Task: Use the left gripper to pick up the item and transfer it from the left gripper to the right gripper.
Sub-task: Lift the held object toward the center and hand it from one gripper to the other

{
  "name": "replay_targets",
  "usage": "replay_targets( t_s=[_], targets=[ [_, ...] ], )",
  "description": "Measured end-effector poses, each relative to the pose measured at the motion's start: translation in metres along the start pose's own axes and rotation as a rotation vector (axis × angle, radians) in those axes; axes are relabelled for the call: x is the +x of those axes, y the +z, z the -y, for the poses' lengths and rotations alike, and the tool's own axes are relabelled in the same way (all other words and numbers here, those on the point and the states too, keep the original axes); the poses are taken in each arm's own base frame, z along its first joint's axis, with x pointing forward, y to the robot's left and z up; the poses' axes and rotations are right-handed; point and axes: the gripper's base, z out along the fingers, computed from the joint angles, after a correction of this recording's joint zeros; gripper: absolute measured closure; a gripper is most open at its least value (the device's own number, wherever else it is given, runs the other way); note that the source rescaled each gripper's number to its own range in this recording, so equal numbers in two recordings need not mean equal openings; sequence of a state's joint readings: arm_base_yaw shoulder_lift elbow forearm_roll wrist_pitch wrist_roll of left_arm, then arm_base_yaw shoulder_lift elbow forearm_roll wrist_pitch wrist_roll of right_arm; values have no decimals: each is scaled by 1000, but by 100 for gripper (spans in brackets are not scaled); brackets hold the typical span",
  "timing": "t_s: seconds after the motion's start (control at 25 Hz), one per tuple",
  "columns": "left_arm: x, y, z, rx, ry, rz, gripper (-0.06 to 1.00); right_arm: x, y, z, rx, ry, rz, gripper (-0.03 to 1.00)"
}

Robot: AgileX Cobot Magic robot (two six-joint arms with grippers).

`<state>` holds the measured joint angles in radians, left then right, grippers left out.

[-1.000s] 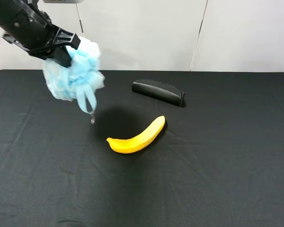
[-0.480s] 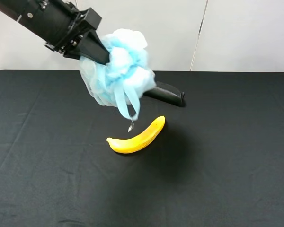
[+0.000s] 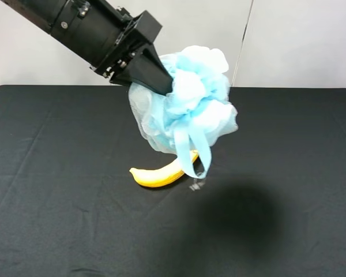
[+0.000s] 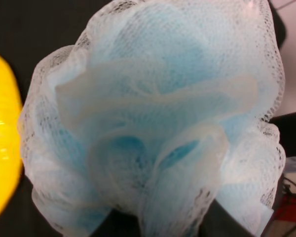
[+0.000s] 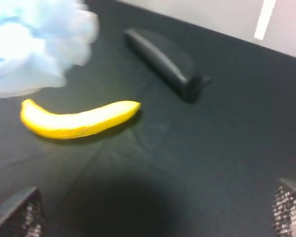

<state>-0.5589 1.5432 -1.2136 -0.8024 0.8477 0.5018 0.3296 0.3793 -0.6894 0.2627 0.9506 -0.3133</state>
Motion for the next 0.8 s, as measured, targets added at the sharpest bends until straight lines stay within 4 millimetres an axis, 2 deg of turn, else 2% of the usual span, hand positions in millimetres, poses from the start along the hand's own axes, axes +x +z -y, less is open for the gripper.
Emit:
replay_targets(
  t_s=[0.24,0.48,0.8],
  targets=[
    [-1,2,6,41,-20,14,93,-12,20,-6,-139,-150,-20,-3],
    [-1,2,6,43,-22,17,93,-25,44,-14,-227,-216,-11,-3],
    [-2,2,7,46,-24,19,93,-36,88,-32,-305,-280,-41,-3]
  ],
)
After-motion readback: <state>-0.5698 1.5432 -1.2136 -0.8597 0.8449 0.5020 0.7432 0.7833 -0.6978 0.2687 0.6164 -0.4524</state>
